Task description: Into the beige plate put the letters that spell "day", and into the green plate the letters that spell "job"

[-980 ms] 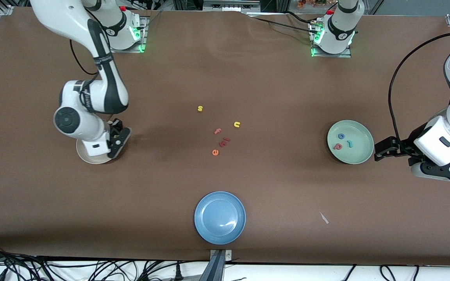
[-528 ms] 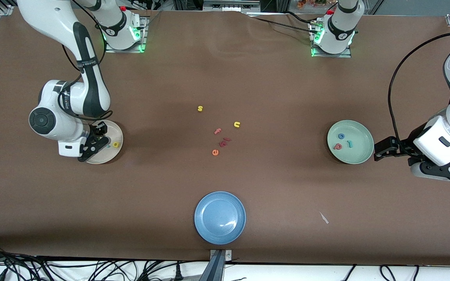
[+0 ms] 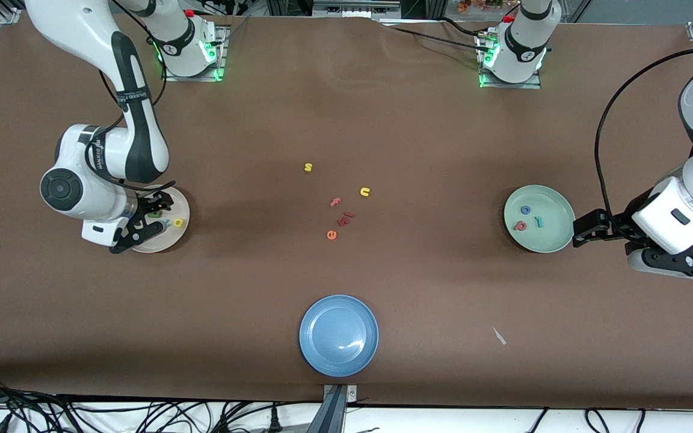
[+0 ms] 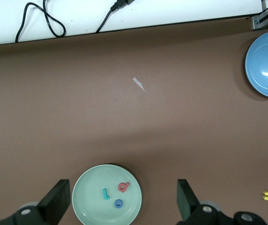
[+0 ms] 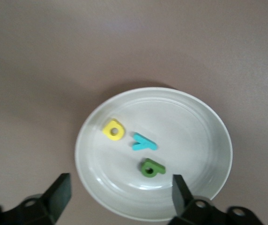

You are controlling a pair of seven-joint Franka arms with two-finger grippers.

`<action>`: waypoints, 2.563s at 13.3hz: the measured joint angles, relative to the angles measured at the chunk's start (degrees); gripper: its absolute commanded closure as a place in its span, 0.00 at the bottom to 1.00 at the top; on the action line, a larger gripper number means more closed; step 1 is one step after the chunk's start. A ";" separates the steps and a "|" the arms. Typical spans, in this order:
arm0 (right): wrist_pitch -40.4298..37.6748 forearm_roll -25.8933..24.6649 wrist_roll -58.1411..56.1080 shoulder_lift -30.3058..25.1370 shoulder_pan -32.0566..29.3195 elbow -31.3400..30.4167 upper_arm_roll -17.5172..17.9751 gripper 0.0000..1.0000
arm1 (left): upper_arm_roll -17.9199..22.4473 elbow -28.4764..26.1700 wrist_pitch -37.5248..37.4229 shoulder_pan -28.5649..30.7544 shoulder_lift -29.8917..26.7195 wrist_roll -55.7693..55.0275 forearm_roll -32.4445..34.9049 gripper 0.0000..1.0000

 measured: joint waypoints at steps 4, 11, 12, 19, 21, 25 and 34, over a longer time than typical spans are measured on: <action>-8.62 -0.01 8.26 -0.11 3.77 6.39 0.16 0.00 | 0.11 0.00 0.02 0.17 -0.03 0.00 0.00 0.00; -23.79 -2.07 19.55 -0.61 4.83 15.33 2.21 0.00 | 0.22 0.00 0.02 0.41 -0.03 0.00 0.00 0.00; -24.31 -4.09 22.06 -1.49 3.08 16.00 5.97 0.00 | 0.22 0.00 0.02 0.40 -0.03 0.00 0.00 0.00; -29.02 -12.26 26.35 -13.37 -15.28 16.84 26.57 0.00 | 0.22 0.00 0.03 0.39 -0.03 0.00 0.00 0.00; -29.49 -12.26 26.27 -16.61 -20.37 16.89 28.61 0.00 | 0.21 0.00 0.03 0.37 -0.03 0.00 0.00 0.00; -33.77 -12.27 26.14 -21.60 -25.10 17.03 29.44 0.00 | 0.21 -0.04 0.03 0.37 -0.03 0.00 0.00 0.00; -37.08 -10.56 26.25 -22.34 -28.73 18.63 30.26 0.00 | 0.21 -0.06 0.03 0.39 -0.03 0.00 0.00 0.00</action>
